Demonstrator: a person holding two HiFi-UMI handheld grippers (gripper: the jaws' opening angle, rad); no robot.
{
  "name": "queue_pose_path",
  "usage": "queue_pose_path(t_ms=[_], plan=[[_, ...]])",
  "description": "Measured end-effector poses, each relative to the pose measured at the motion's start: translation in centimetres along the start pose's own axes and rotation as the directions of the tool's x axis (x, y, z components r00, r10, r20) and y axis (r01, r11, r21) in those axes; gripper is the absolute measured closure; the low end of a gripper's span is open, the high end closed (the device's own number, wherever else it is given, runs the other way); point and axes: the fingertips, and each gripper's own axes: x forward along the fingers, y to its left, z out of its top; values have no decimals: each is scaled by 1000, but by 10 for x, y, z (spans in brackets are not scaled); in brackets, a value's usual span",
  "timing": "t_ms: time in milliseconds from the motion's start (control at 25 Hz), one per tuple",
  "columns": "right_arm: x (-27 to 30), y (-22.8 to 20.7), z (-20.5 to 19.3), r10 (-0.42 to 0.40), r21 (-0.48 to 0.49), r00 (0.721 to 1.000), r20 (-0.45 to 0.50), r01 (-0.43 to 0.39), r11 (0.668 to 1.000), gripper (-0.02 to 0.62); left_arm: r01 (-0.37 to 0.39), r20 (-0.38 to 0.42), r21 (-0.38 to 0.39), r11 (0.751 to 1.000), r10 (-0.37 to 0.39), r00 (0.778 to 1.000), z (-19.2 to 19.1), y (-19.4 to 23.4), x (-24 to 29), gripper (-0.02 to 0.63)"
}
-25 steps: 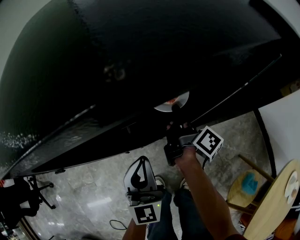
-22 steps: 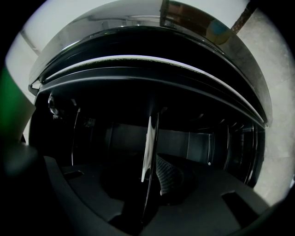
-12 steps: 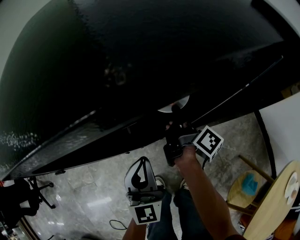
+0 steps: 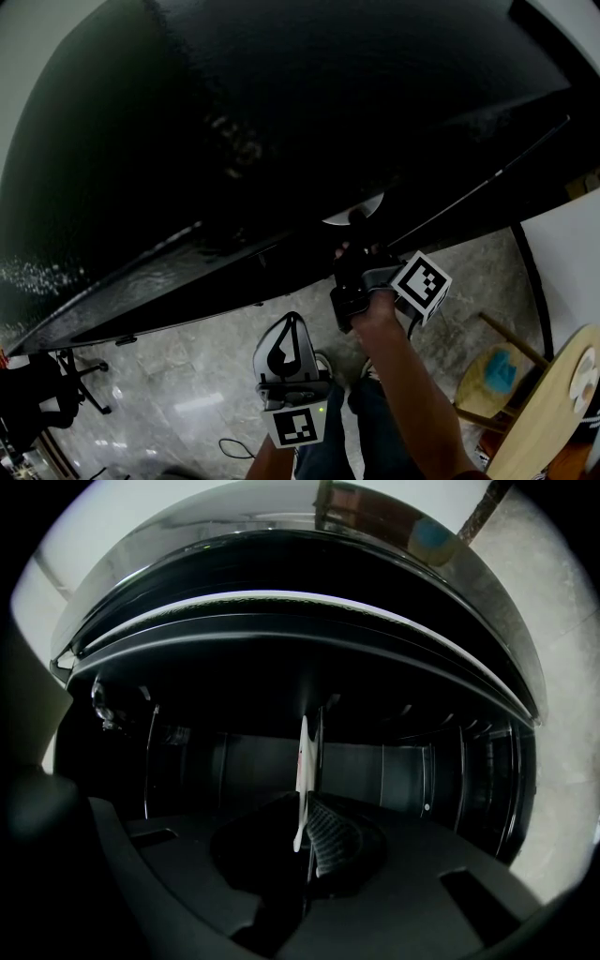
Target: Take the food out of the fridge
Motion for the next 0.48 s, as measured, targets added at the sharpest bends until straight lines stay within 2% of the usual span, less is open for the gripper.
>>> queue_pose_path(t_ms=[200,480], plan=[[0,-1,0,2,41,1000,13,-3,999,558,-3,8,-5,1000,3,1000,1,0,0,594],[0,-2,1,-4,46,1000,16,3,999,561,-7,3,-1,1000,7,1000,-1,2,0,594]])
